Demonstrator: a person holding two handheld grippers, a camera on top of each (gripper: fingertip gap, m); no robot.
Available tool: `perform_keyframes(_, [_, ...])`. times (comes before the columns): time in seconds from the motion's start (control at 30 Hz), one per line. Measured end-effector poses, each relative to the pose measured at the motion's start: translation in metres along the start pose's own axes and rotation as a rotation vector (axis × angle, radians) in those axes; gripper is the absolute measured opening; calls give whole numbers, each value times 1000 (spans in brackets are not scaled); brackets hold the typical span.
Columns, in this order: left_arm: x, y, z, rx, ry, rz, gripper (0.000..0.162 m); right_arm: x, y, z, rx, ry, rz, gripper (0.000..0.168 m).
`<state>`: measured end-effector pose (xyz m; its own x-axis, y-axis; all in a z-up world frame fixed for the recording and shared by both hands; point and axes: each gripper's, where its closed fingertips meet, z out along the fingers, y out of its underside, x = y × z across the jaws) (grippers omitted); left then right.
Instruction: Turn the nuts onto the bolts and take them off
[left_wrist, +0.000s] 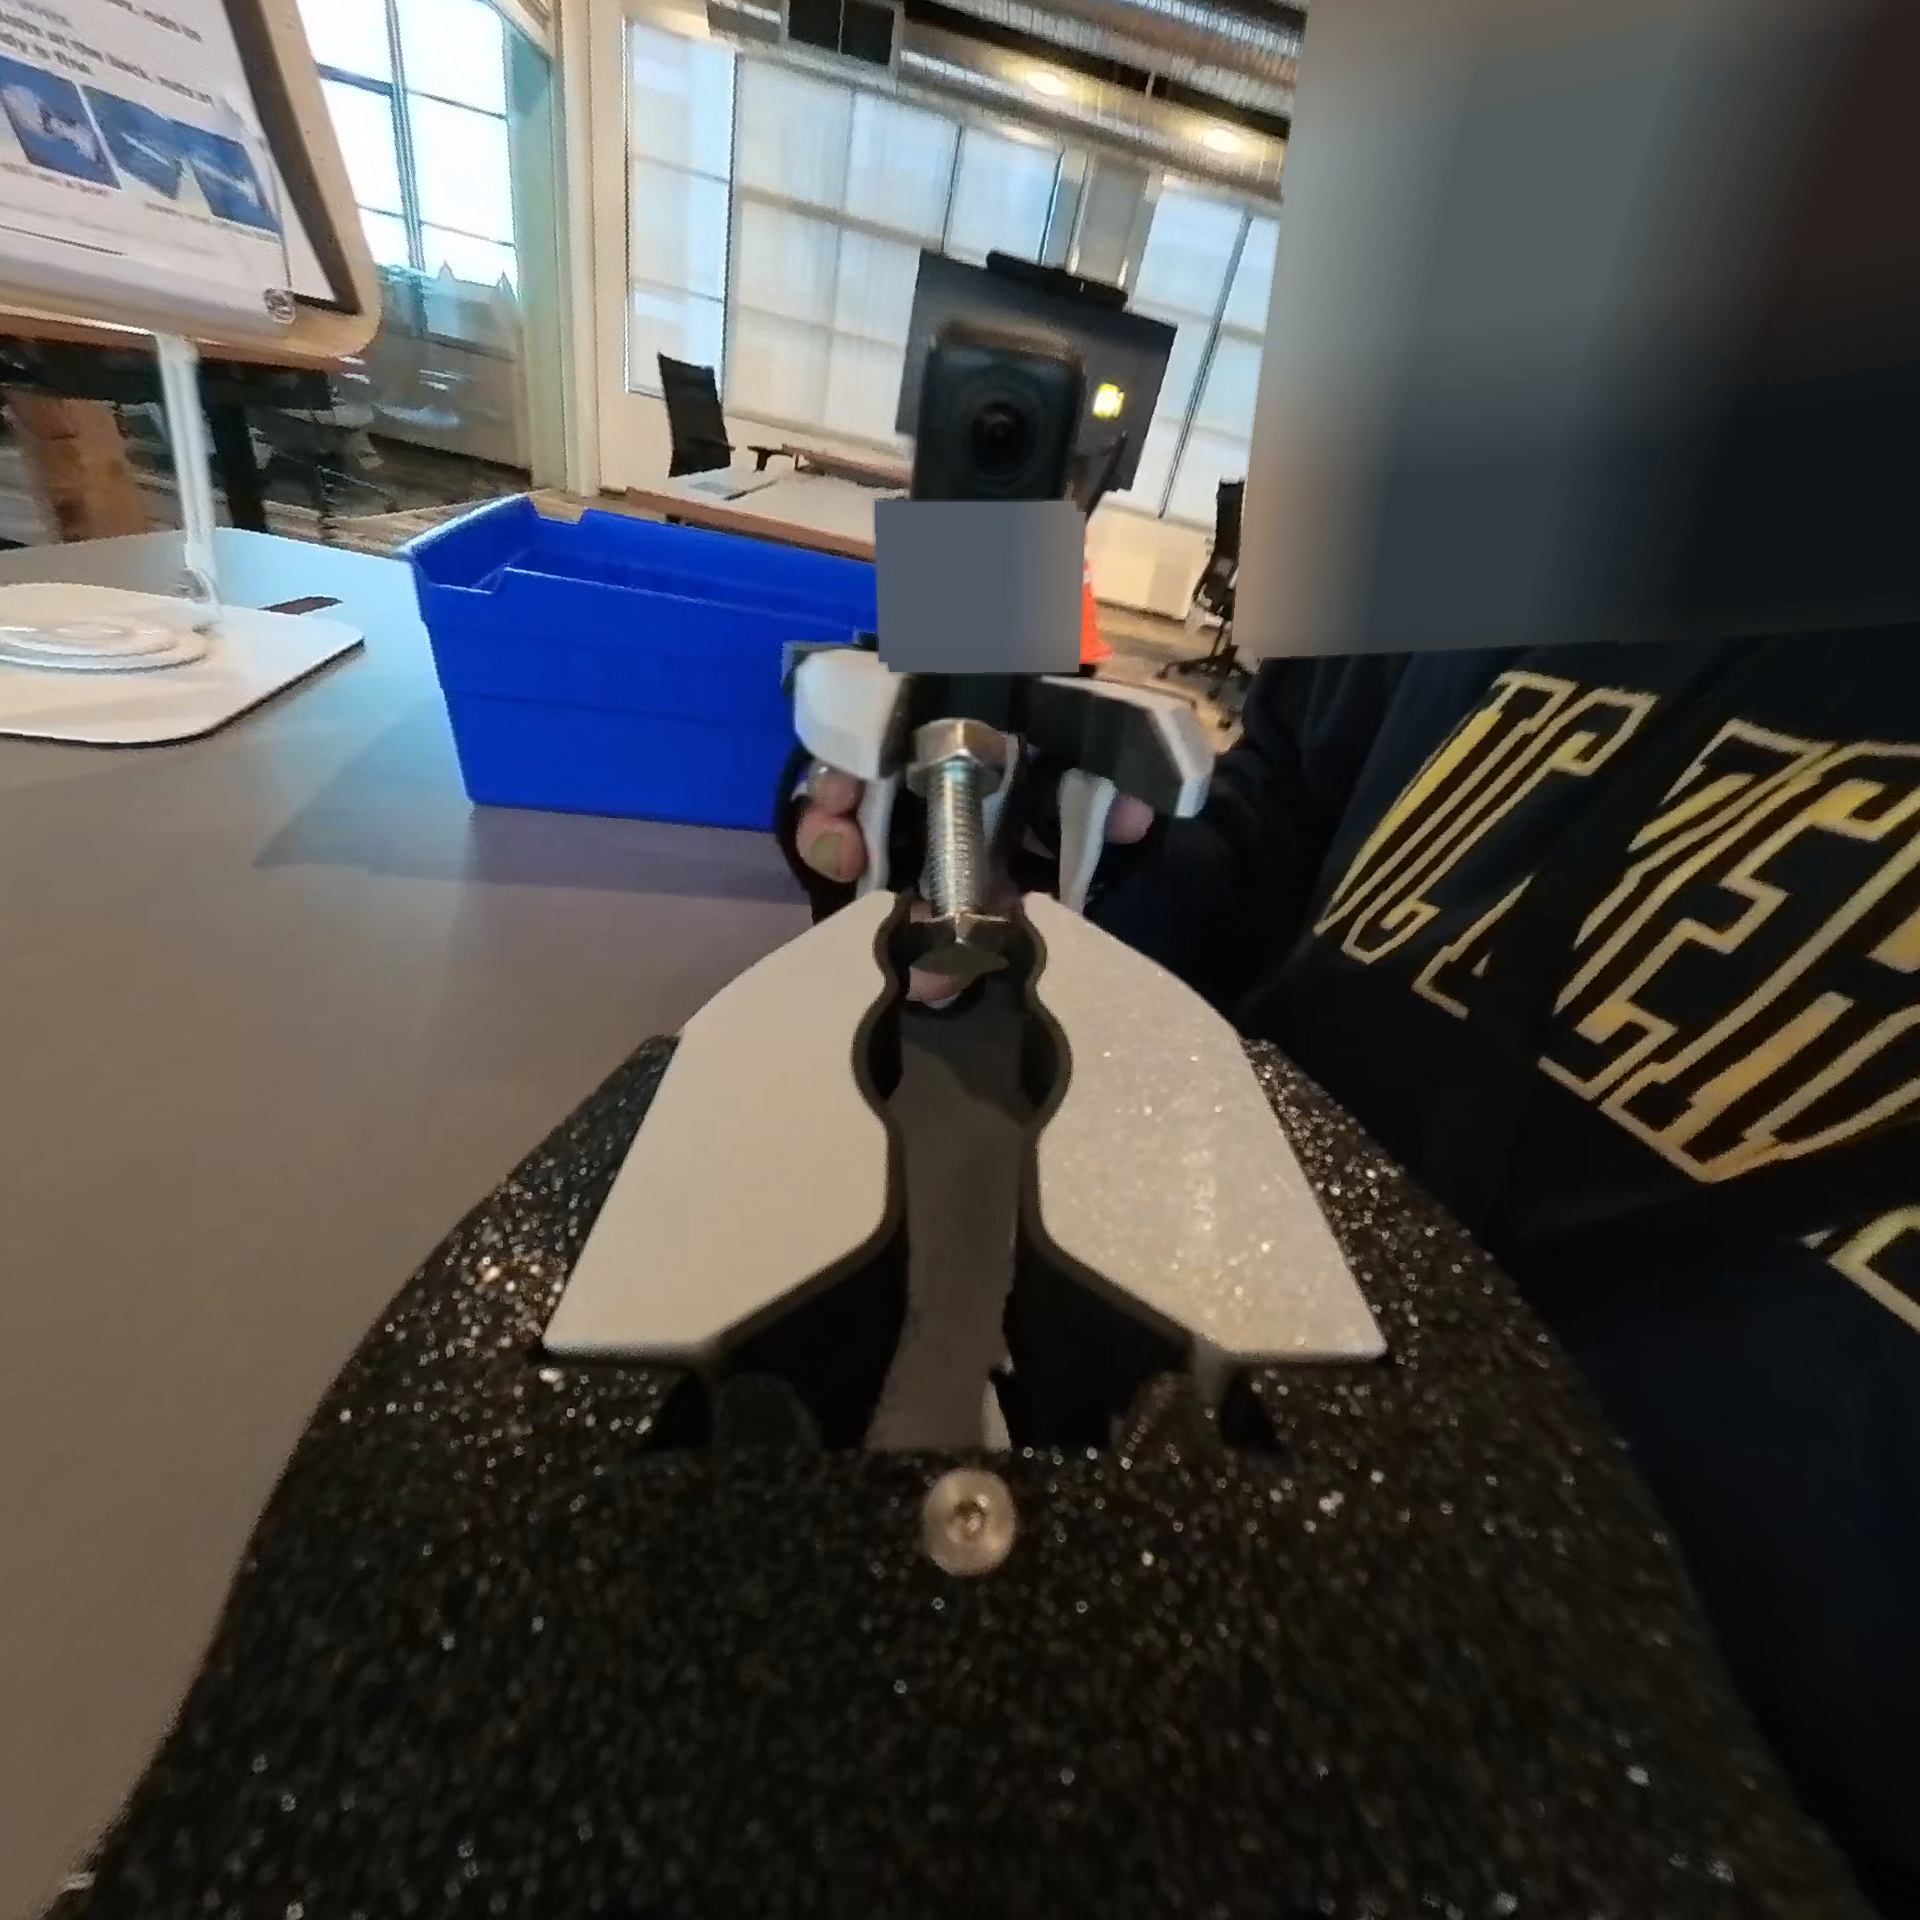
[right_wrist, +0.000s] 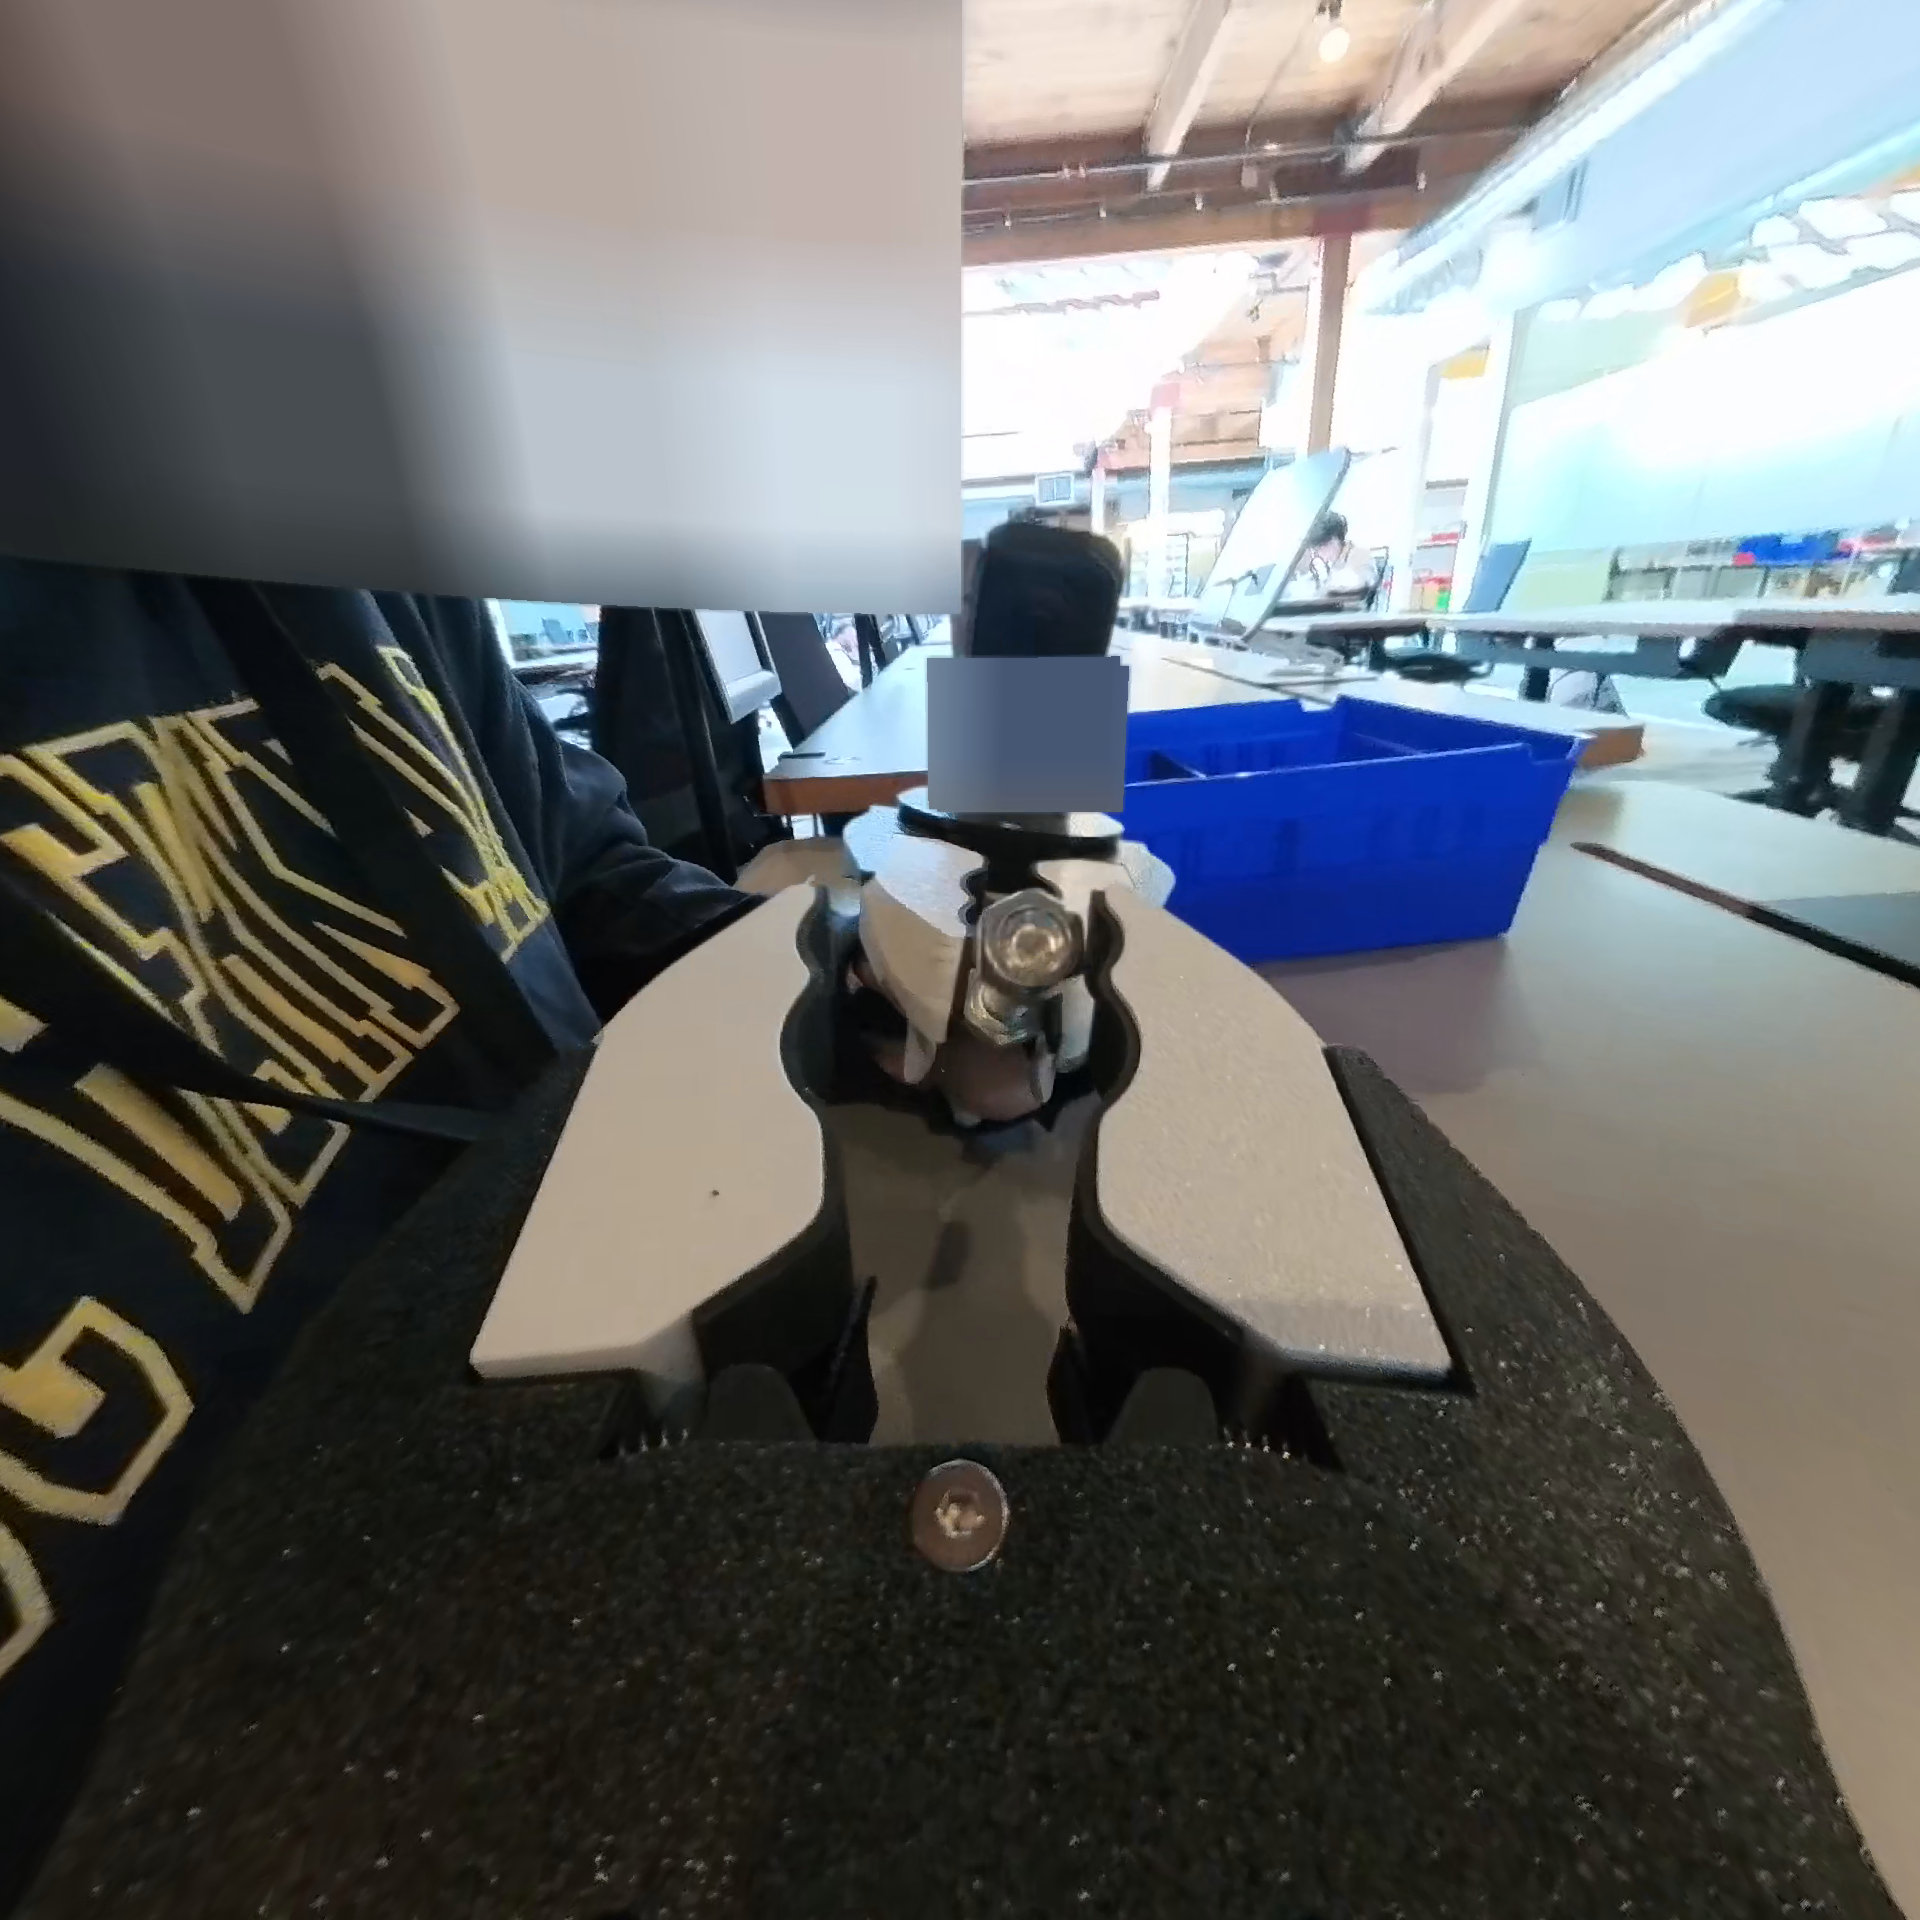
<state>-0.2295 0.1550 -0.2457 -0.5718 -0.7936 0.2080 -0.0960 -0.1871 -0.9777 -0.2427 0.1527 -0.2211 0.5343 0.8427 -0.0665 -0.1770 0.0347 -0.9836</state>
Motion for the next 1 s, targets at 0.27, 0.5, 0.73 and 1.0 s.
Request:
perform_keyframes(0.27, [-4, -16, -11, 110, 6, -49, 17, -2, 0, -3, -18, -24, -14, 41])
perform_keyframes(0.5, [3, -10, -5, 80, 79, -101, 17, 3, -3, -3, 12, 18, -10, 48])
perform_keyframes(0.73, [10, 2, 4, 10, 116, -113, 17, -10, -4, 2, 26, -43, -39, 51])
perform_keyframes(1.0, [2, -17, -10, 131, 81, -110, 17, -5, -1, -2, 0, -42, -12, 45])
